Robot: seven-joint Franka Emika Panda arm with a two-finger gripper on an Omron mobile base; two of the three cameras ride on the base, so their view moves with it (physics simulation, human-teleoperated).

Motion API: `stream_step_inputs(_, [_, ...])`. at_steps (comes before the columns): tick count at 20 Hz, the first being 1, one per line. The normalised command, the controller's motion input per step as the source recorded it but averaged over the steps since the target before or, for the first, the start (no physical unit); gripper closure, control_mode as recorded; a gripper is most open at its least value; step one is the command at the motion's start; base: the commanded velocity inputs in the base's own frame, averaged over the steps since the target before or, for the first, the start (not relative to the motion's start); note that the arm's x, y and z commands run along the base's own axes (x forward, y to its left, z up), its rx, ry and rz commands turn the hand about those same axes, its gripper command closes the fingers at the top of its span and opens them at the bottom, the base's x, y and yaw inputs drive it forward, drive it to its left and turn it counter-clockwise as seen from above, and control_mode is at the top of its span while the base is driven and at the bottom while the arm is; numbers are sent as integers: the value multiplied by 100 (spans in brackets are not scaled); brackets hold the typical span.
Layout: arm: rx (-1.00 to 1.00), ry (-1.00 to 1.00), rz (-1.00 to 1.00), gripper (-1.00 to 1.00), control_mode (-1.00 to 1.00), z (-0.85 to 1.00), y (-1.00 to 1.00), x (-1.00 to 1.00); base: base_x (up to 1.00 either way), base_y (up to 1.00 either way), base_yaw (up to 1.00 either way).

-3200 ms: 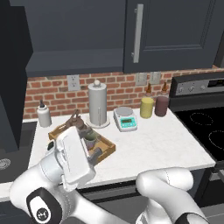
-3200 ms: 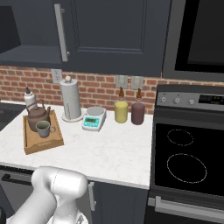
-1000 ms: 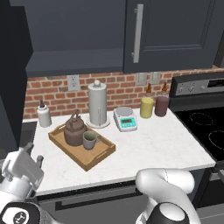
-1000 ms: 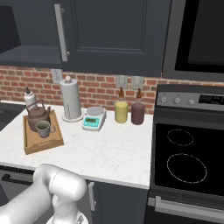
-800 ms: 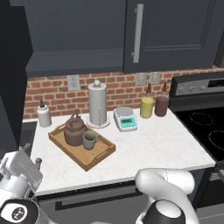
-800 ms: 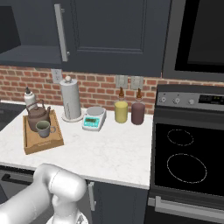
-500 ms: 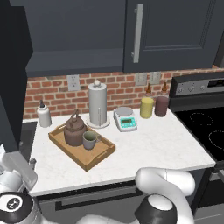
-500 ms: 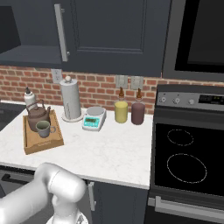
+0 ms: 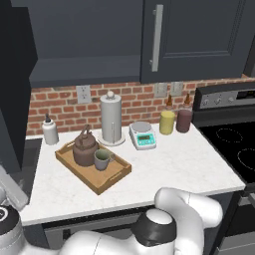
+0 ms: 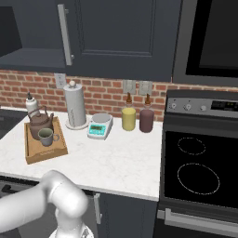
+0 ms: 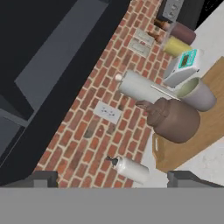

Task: Pick the kettle from the counter and place it on the tray. Then pick the mug from the cabinet and place it on the tray. Then close the cabinet doors.

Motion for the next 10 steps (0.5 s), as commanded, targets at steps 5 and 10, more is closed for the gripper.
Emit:
stream_step_inputs(5, [-7,4,0,-100,-100,0,31,1,0,0,0])
stream_step_inputs(10, [0,-3,0,-100,-100,2,23,-2,0,0,0])
